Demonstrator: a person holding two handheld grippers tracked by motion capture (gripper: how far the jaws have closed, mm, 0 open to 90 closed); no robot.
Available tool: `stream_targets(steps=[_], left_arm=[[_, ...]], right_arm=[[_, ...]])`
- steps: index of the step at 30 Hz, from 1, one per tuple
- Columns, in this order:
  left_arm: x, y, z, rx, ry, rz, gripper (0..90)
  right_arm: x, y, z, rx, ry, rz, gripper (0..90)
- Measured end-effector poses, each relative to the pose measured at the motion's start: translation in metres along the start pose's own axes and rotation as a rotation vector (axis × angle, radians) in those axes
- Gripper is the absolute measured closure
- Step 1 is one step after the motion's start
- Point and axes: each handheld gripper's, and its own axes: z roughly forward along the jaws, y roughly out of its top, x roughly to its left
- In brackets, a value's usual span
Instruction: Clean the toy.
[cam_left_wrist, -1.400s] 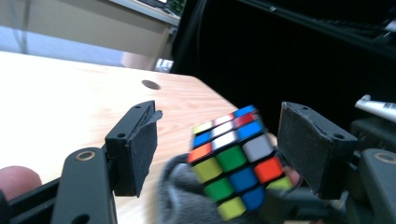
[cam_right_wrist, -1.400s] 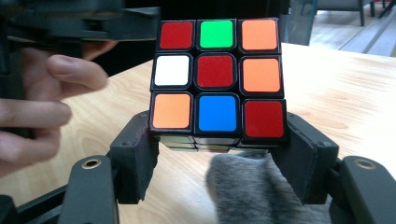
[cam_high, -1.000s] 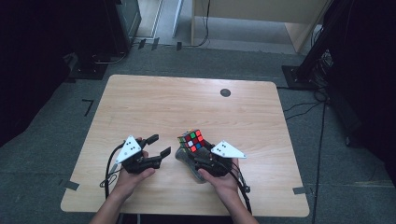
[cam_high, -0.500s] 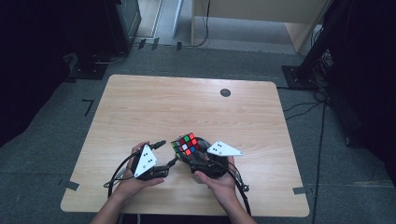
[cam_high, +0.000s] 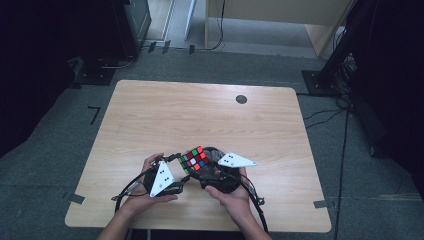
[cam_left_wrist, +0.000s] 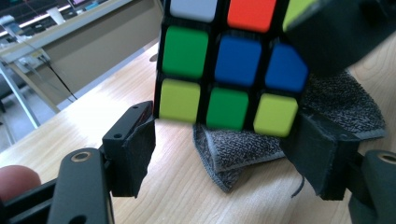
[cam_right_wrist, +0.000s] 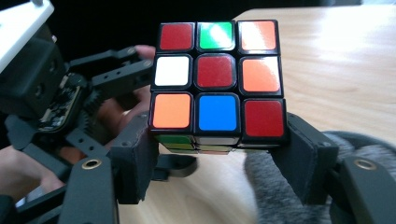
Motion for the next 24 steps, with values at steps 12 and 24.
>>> stream_targets(steps=[12,24], left_arm=[[-0.005,0.001,-0.002,-0.020,0.035,0.056,33.7],[0.015,-0.003,-0.004,0.019,0.109,-0.088,33.8]], right_arm=[[-0.004,-0.002,0.005,0.017,0.057,0.058,31.8],[-0.035,0.000,-0.011,-0.013,-0.209,0.005,28.3]])
